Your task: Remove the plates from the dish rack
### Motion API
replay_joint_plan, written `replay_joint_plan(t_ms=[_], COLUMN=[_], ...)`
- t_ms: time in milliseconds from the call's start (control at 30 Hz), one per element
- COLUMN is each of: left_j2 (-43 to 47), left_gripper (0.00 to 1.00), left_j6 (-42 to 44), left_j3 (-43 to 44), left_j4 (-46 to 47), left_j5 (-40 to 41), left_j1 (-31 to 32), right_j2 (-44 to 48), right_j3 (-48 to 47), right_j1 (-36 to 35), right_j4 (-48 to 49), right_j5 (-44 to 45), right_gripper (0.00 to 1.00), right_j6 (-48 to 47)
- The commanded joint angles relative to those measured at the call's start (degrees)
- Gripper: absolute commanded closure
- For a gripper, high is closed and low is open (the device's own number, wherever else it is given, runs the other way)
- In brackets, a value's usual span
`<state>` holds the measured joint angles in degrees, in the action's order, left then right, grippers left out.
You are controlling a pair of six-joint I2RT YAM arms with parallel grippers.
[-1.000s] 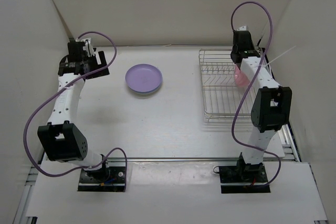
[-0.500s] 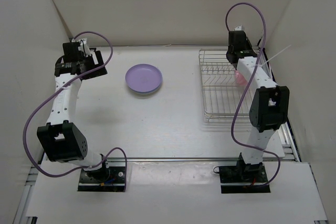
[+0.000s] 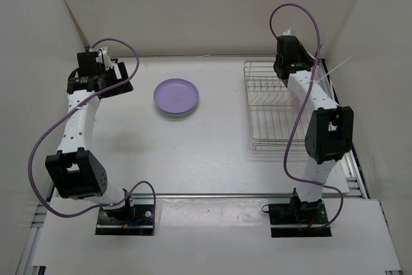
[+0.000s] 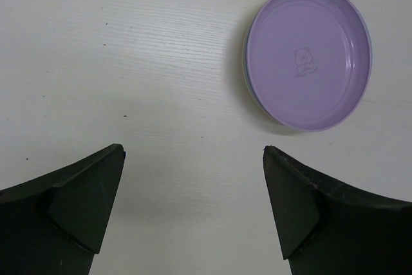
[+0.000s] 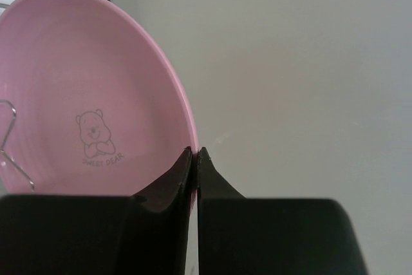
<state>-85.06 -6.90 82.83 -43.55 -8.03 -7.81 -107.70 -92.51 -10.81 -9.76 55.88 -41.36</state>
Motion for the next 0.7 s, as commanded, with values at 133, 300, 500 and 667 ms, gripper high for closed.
replay_joint_plan(t_ms=[133,300,500,667], left_j2=[0.3,0.3,2.4,2.4], left_gripper=[0.0,0.0,0.0,0.0], left_j6=[-0.8,0.3,3.5,7.0], left_j3=[1.3,1.3,-2.2,-3.0], left_j4=[-1.1,-1.1,3.6,6.0], left_j5=[-2.8,-3.3,-12.0,-35.9], left_j1=[-0.4,0.2,0.7,3.4], right_j2=[8.5,11.8,16.5,20.8], right_j3=[2.4,3.8,2.7,-10.7], right_j1=[-0.4,-0.4,-1.6,-3.9], right_j4=[9.6,12.9,10.0,-23.0], right_j5=[4.6,5.6,5.6,-16.3], right_gripper=[1.0,1.0,1.0,1.0], right_j6=[-8.0,-11.1,-6.7,17.2])
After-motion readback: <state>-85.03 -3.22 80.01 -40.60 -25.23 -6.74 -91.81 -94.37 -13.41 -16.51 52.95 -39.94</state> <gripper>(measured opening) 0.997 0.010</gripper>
